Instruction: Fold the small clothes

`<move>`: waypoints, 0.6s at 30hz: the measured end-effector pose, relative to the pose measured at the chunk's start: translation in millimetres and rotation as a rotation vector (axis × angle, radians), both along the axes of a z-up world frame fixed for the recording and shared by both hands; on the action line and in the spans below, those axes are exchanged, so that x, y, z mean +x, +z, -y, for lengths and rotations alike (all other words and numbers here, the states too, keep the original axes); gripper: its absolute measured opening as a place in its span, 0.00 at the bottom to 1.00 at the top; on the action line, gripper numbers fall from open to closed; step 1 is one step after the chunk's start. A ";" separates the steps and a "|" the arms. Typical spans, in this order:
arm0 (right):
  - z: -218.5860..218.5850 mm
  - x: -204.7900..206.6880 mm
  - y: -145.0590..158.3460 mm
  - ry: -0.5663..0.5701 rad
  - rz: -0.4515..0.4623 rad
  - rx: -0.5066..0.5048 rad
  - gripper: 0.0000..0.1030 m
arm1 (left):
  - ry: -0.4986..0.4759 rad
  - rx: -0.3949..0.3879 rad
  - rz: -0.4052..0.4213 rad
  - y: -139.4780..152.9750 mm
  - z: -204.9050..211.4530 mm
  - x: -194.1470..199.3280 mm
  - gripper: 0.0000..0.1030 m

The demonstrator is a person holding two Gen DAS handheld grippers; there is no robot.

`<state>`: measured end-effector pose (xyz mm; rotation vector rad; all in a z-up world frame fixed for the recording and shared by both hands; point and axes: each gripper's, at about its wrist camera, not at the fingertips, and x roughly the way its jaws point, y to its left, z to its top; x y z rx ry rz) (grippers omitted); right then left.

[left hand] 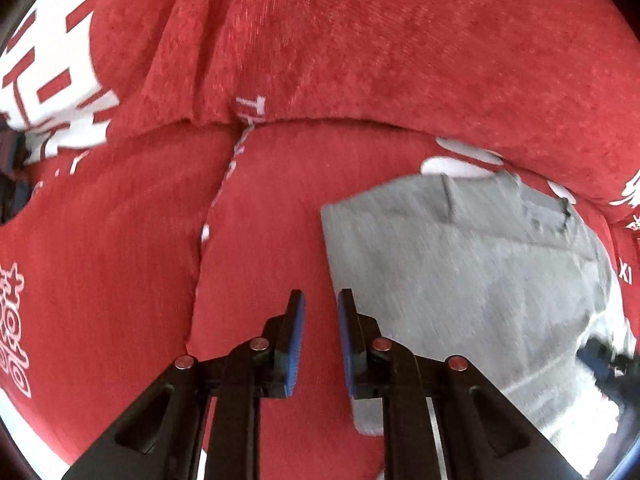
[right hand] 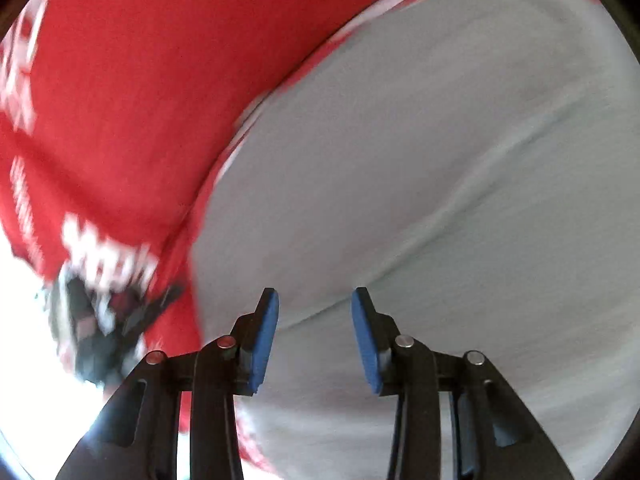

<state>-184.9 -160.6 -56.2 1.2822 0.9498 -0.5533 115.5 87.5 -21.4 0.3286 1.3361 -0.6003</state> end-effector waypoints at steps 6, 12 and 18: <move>52.3 -23.4 -26.2 -0.219 -0.002 0.032 0.41 | 0.012 0.003 -0.020 -2.6 -5.1 -19.8 0.18; 68.9 -2.4 -4.1 -0.109 -0.025 -0.112 0.07 | -0.009 0.029 0.002 -9.0 8.3 -22.6 0.18; 77.7 -28.1 -15.0 -0.026 -0.108 -0.101 0.08 | 0.022 0.051 -0.014 -13.0 0.9 -26.7 0.18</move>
